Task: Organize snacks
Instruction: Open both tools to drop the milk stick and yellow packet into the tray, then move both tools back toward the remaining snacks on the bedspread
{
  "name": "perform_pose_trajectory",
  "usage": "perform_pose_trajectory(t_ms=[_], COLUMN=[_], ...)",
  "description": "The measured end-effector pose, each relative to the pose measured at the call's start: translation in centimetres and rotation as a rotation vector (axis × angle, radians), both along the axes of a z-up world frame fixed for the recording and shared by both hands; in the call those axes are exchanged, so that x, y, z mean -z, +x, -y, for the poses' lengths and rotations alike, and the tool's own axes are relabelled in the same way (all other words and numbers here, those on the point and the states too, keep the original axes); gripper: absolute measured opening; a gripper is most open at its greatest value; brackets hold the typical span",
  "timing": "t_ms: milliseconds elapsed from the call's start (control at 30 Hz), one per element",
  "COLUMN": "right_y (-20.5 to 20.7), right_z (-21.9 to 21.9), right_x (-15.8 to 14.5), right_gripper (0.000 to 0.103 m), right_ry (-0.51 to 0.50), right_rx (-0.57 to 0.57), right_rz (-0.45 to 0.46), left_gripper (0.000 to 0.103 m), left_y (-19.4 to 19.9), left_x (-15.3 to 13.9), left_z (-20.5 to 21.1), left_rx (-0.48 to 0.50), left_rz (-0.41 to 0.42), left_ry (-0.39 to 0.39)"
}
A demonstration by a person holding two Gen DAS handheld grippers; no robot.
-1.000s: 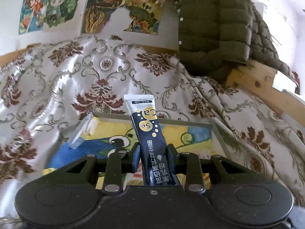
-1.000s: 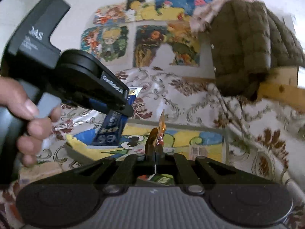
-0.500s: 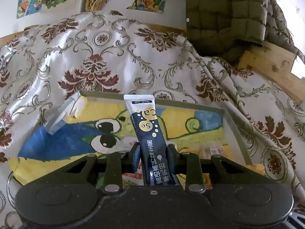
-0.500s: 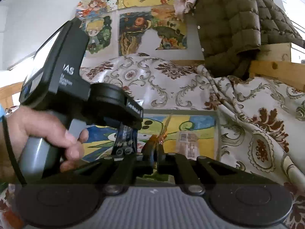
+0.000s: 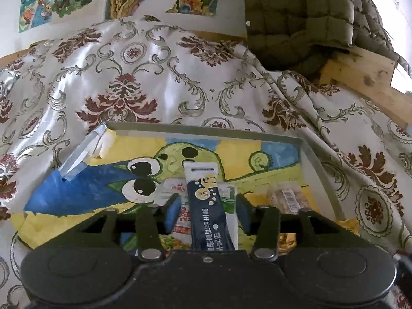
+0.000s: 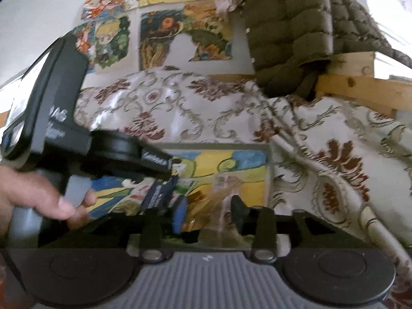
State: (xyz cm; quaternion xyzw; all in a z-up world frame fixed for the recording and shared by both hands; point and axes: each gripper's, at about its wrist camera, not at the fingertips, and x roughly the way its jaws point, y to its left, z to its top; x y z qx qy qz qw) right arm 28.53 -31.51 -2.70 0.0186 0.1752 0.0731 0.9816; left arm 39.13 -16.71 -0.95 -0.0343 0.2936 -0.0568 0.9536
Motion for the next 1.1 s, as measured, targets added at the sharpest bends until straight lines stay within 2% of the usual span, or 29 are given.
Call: perform_pose_trajectory(t_ms=[67,167,300,467,567,767,1100], right_y=[-0.1,-0.3,-0.8,-1.9,-3.1,-6.7,-12.6], right_z=[0.2,0.4,1.0,1.7,2.1,1.8,0.0], right_x=[-0.2,-0.5,-1.3,-2.9,-3.9,-5.3,-6.6], right_gripper=[0.055,0.062,0.071,0.093,0.102,0.103,0.103], right_ry=[-0.006,-0.011,0.005,0.065,0.119,0.117,0.073], right_rx=[0.019,0.047,0.088,0.128,0.139,0.104,0.061], right_rz=[0.013,0.038,0.075,0.135,0.177,0.212,0.248], left_gripper=[0.067,0.077,0.085,0.097,0.100,0.102,0.102], left_y=[-0.4,-1.4,-3.2,-6.3,-8.8,-14.5,-24.1], left_x=[-0.3,-0.8,-2.1,-4.1,-5.1,-6.4,-6.5], left_z=[-0.2,-0.8,-1.9,-3.7,-5.0,-7.4,-8.7], left_rx=[-0.009,-0.026,-0.054,-0.103,-0.125,-0.178,-0.154], left_rz=[0.017,0.048,0.093,0.148,0.171,0.231,0.270], left_ry=[-0.004,-0.025,-0.032,-0.037,-0.037,-0.046,0.020])
